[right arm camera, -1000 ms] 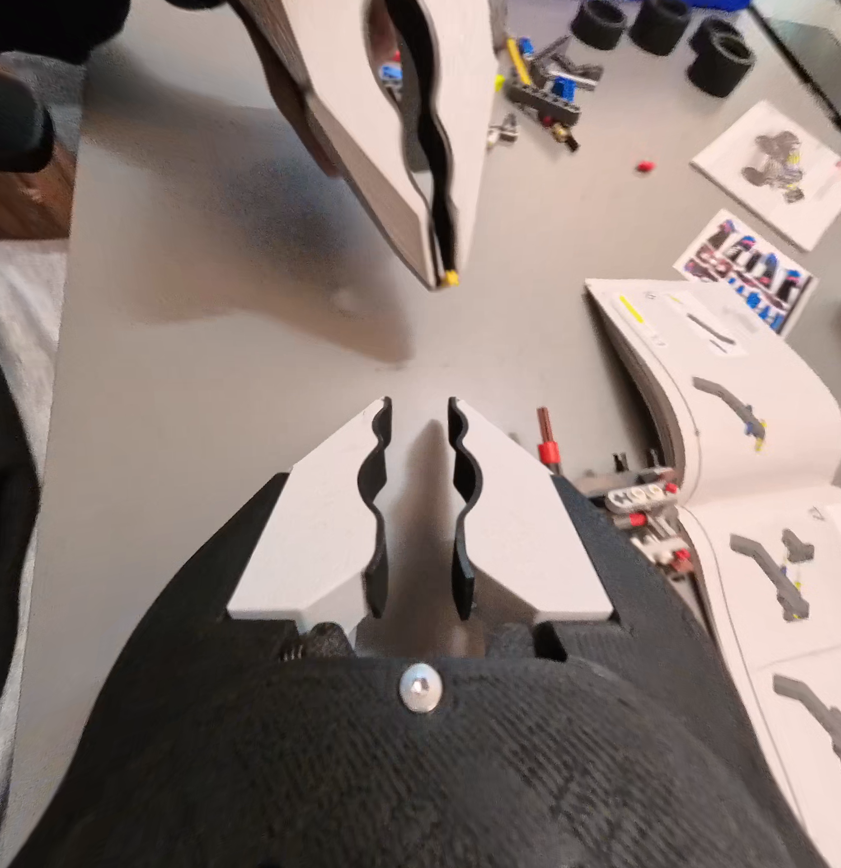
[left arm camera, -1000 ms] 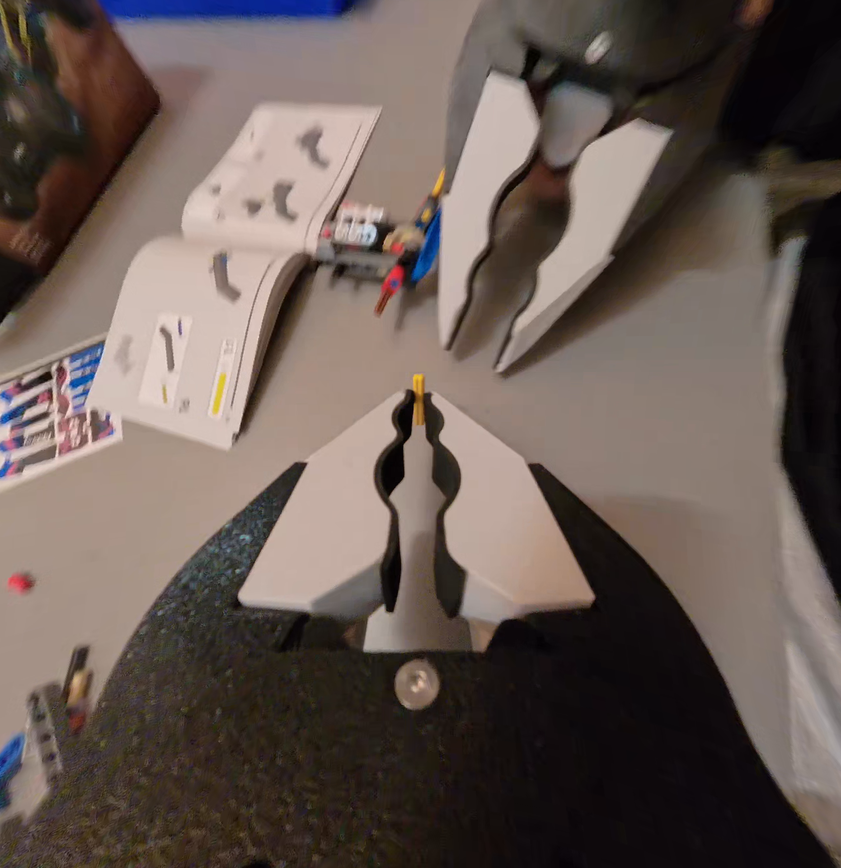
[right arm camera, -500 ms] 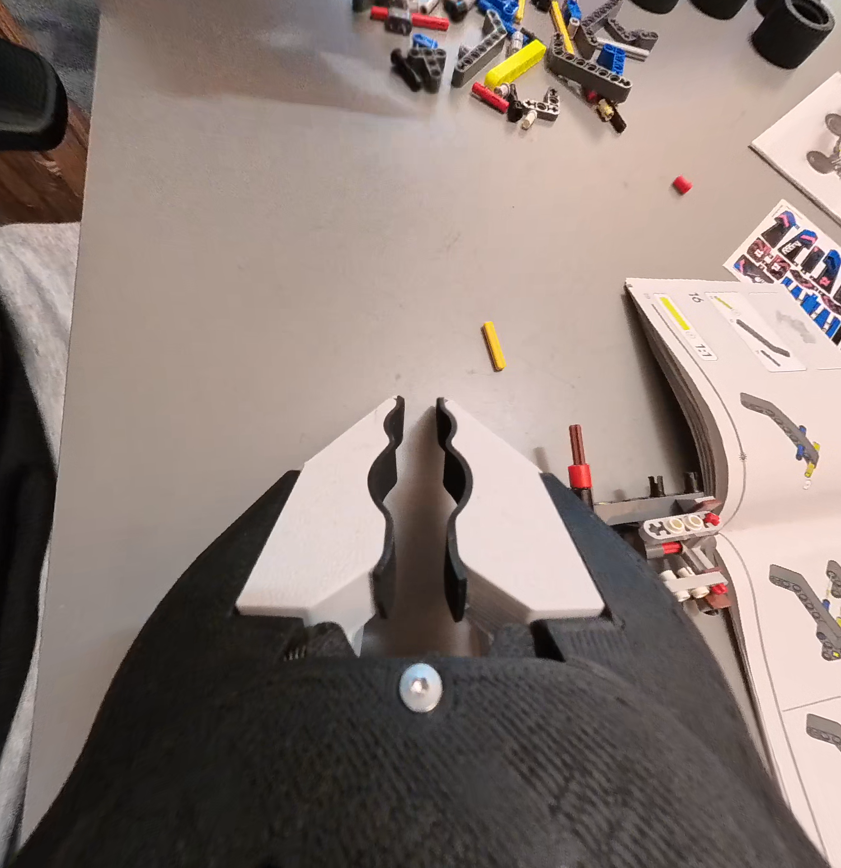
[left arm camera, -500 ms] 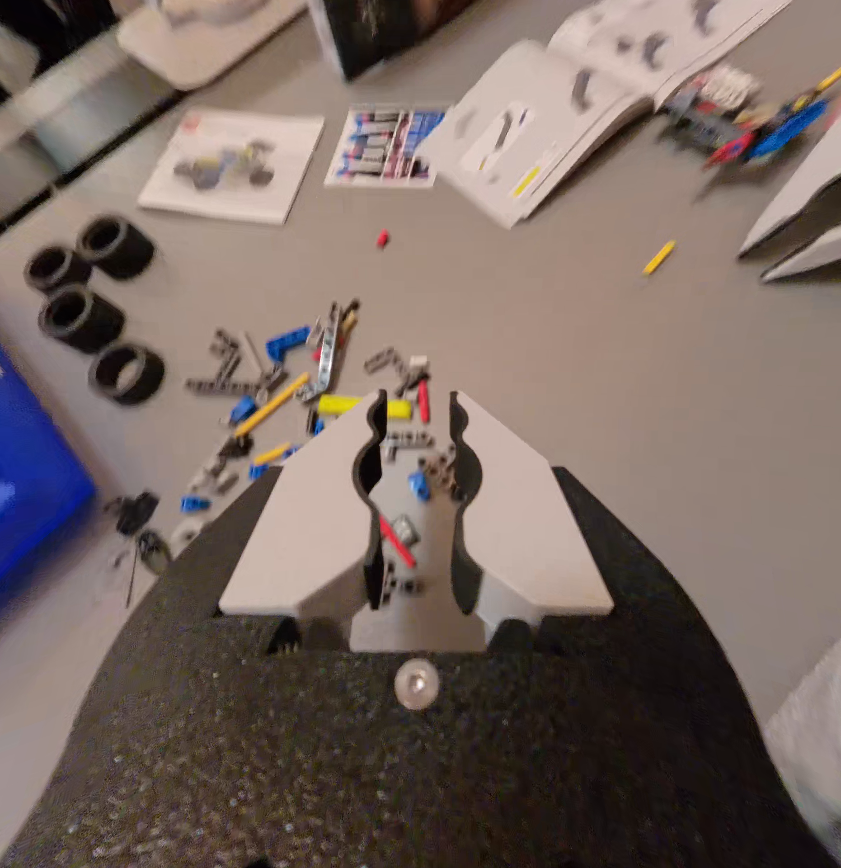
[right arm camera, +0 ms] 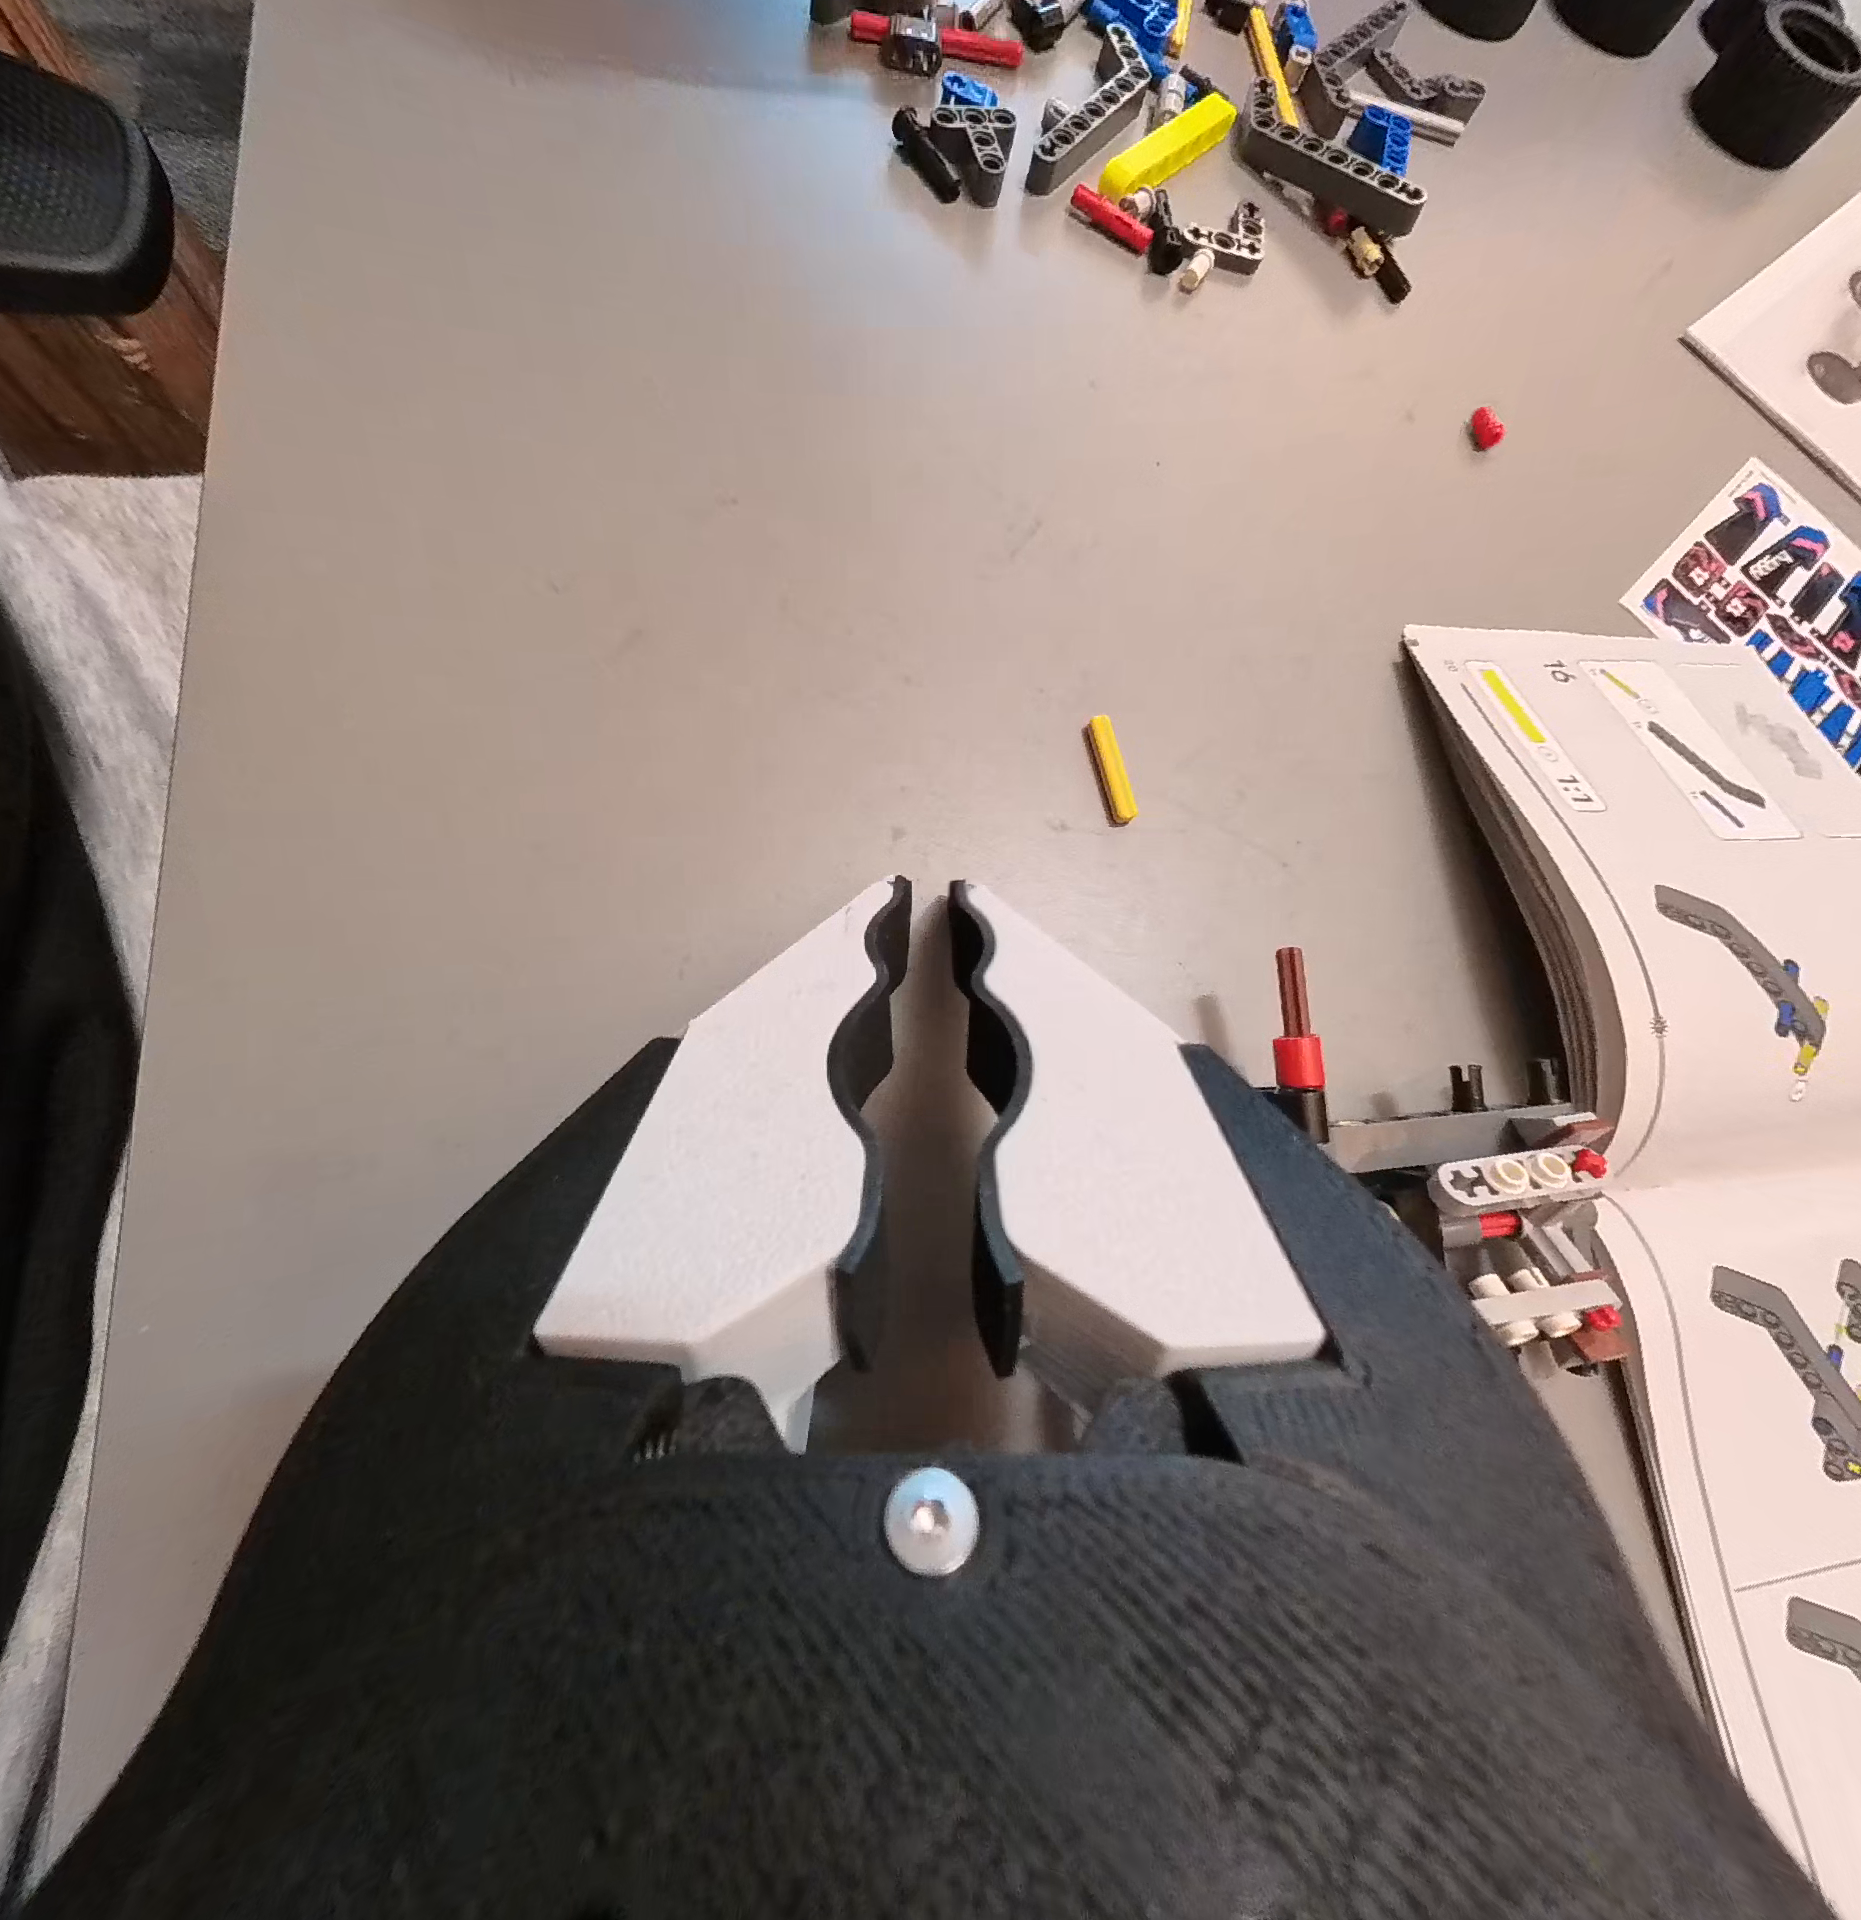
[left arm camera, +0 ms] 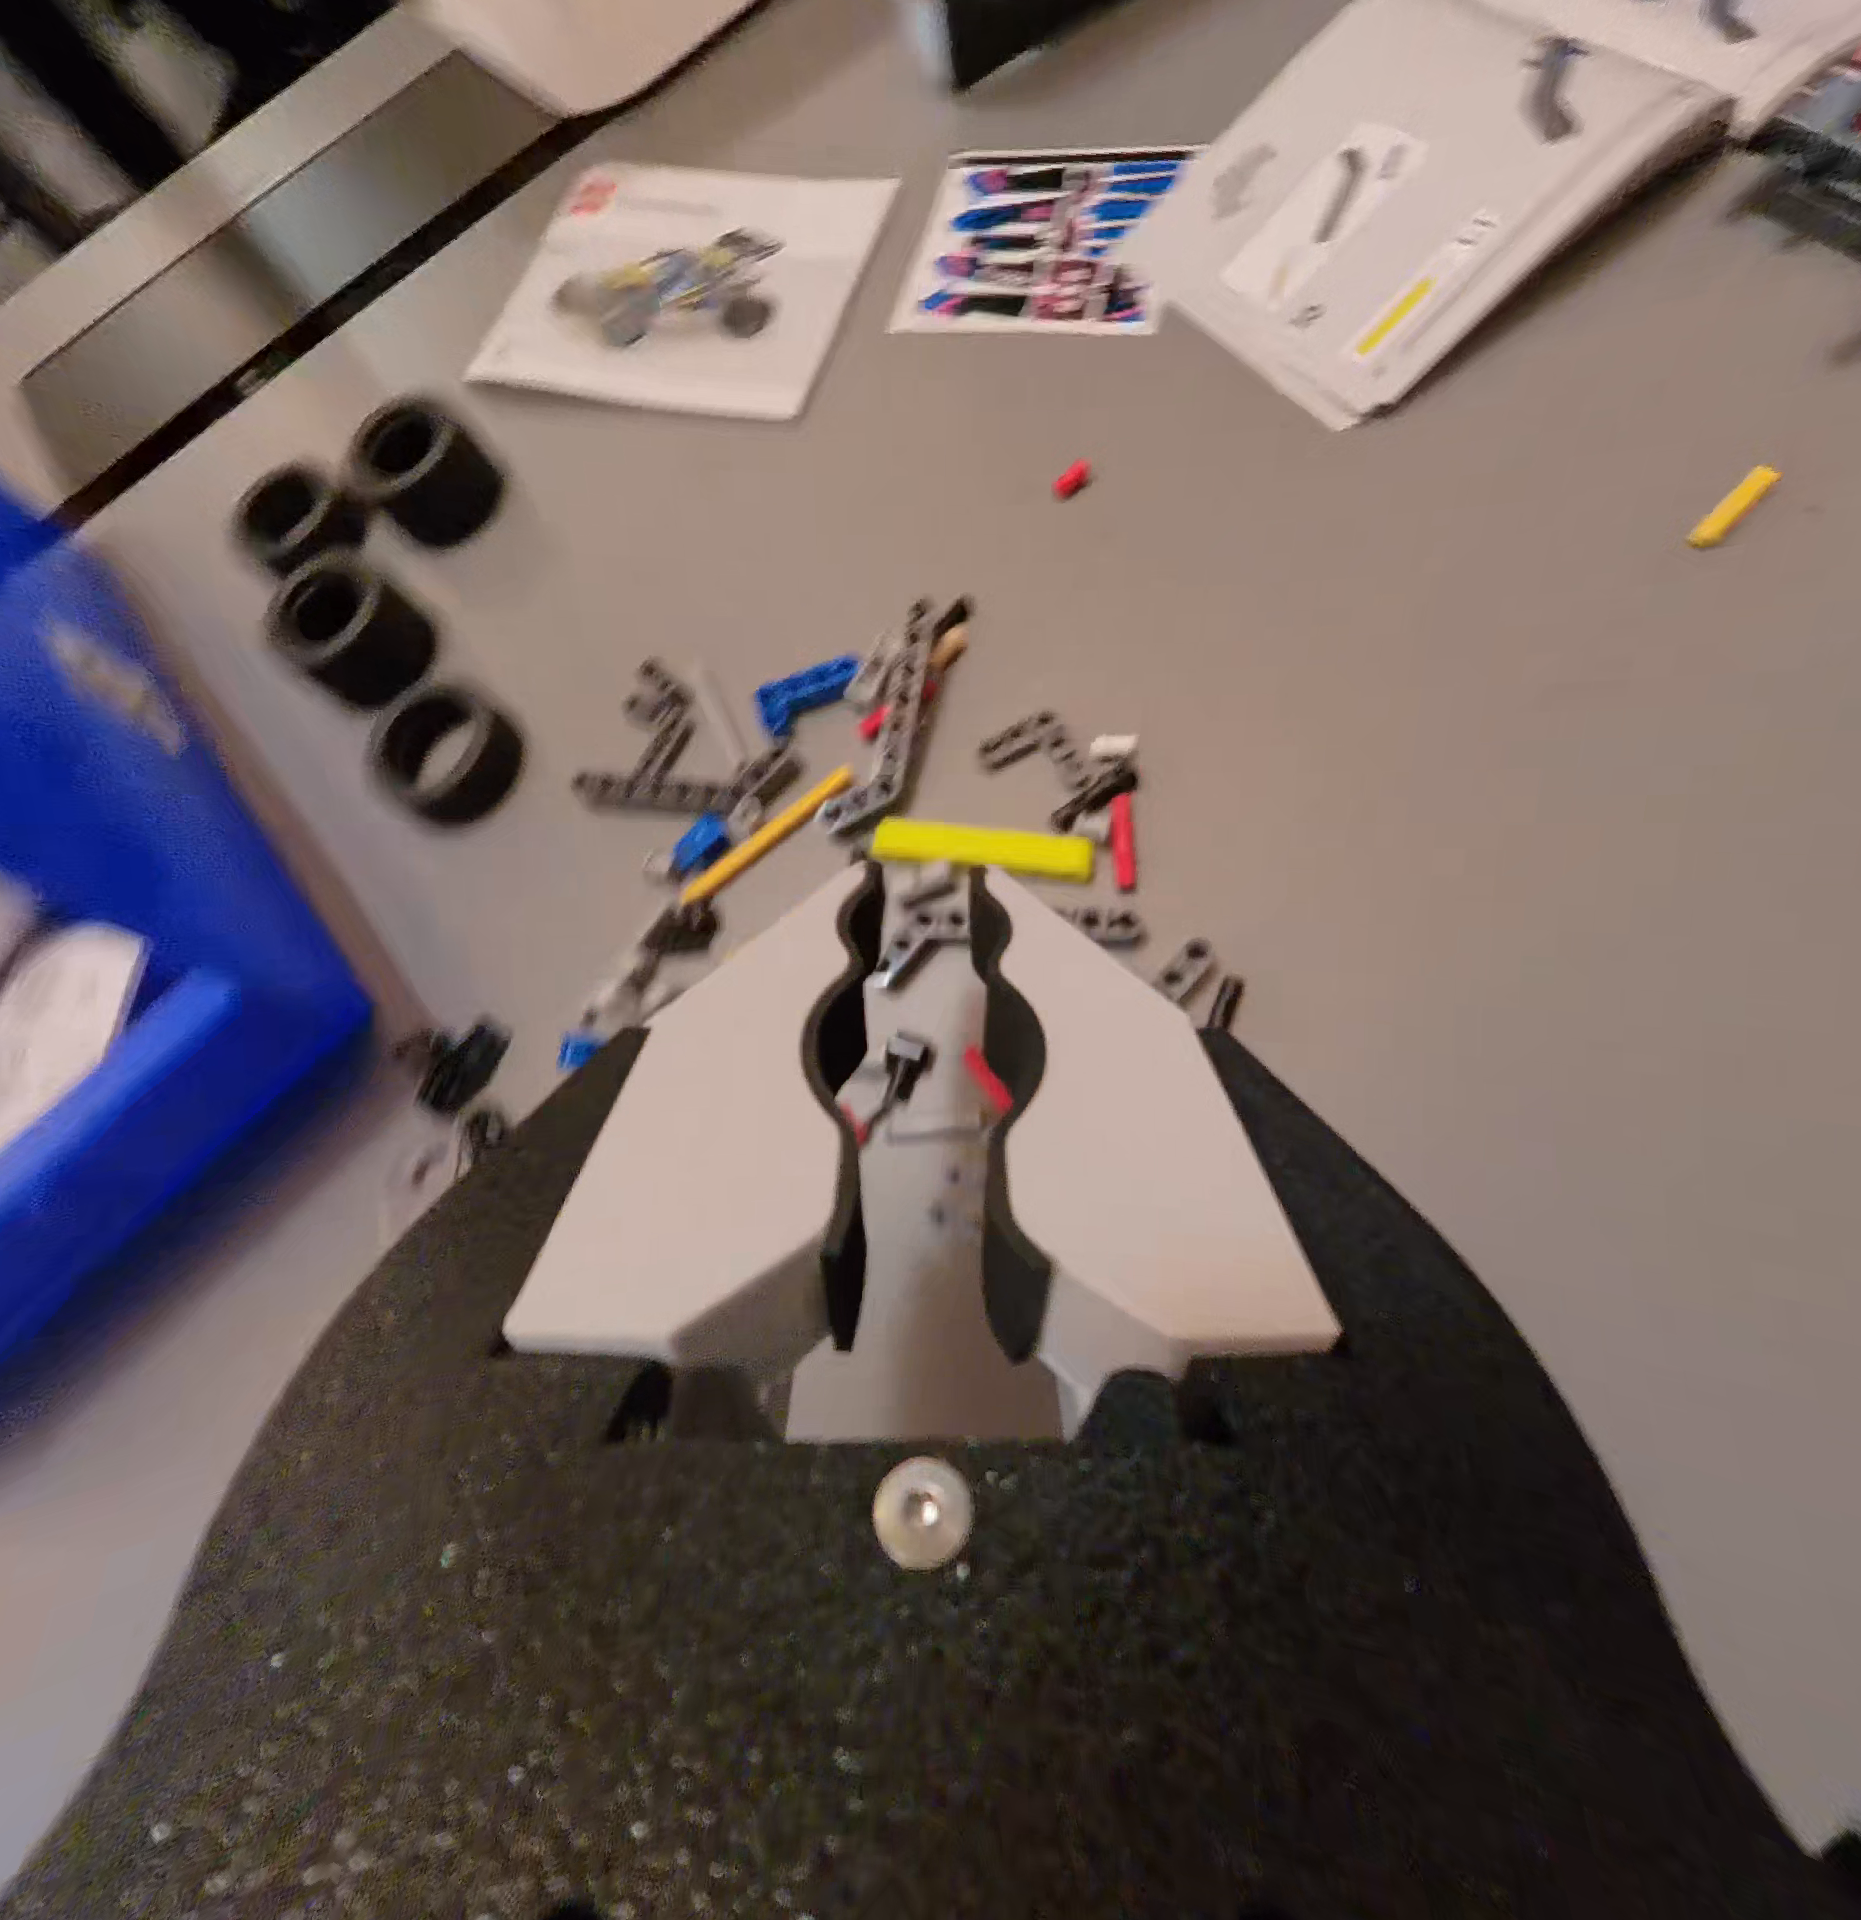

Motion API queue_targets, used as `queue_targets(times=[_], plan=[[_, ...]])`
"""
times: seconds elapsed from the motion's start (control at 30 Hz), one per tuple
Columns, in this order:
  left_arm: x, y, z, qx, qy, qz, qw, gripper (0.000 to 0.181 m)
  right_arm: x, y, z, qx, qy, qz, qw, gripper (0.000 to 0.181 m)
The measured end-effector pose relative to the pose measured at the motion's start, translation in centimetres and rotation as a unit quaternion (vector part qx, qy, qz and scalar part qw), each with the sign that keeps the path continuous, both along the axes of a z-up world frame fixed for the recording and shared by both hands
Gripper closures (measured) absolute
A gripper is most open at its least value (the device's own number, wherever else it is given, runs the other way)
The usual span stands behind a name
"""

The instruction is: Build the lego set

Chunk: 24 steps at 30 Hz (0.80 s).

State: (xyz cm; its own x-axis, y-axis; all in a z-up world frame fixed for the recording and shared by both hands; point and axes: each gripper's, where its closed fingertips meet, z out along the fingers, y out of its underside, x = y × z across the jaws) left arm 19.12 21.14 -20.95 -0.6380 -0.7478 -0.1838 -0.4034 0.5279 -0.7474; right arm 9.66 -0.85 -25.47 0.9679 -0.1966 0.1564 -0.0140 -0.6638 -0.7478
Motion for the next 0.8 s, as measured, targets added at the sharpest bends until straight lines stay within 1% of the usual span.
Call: queue_targets(times=[0.03,0.13,0.2,0.3,0.37,0.43,0.5,0.6,0.67,0.7,0.73,0.77,0.8], plan=[[0.6,-1.1,-0.2,0.01,0.002,-0.029,1.0,0.165,0.0,0.0,0.0,0.0,0.001,0.001,1.0,0.176],[3.5,-2.7,-1.7,0.066,0.027,-0.052,0.996,0.165,0.0,0.0,0.0,0.001,0.006,0.0,1.0,0.176],[5.3,-3.5,-2.8,0.087,0.05,-0.058,0.993,0.165,0.0,0.0,0.0,0.001,0.007,-0.001,1.0,0.175],[6.8,-4.2,-4.4,0.104,0.094,-0.057,0.989,0.163,0.1,0.0,0.0,0.0,-0.001,-0.003,1.0,0.175],[7.2,-4.1,-4.8,0.111,0.103,-0.046,0.987,0.168,0.1,0.0,0.0,-0.002,-0.011,-0.002,1.0,0.175],[7.0,-4.1,-4.1,0.101,0.099,-0.035,0.989,0.169,0.0,0.0,0.0,-0.003,-0.015,-0.001,1.0,0.176],[6.6,-4.2,-2.4,0.085,0.065,-0.027,0.994,0.169,0.0,0.0,0.0,-0.002,-0.01,-0.001,1.0,0.176],[4.9,-5.5,0.6,0.014,0.028,-0.029,0.999,0.169,0.2,-0.1,0.1,0.001,0.001,-0.006,1.0,0.174],[2.8,-8.0,2.8,-0.059,-0.005,-0.071,0.996,0.168,0.4,-0.2,0.1,0.002,0.003,-0.015,1.0,0.17],[1.2,-9.9,3.8,-0.095,-0.023,-0.114,0.989,0.168,0.5,-0.4,0.1,0.003,0.004,-0.018,1.0,0.169],[-0.8,-11.9,4.5,-0.121,-0.041,-0.171,0.977,0.168,0.5,-0.6,0.1,0.004,0.007,-0.021,1.0,0.168],[-3.1,-14.0,4.9,-0.131,-0.06,-0.237,0.961,0.169,0.6,-0.9,0.1,0.005,0.01,-0.023,1.0,0.167],[-5.5,-15.9,4.6,-0.122,-0.079,-0.306,0.941,0.169,0.7,-1.3,0.1,0.006,0.016,-0.028,0.999,0.165]])
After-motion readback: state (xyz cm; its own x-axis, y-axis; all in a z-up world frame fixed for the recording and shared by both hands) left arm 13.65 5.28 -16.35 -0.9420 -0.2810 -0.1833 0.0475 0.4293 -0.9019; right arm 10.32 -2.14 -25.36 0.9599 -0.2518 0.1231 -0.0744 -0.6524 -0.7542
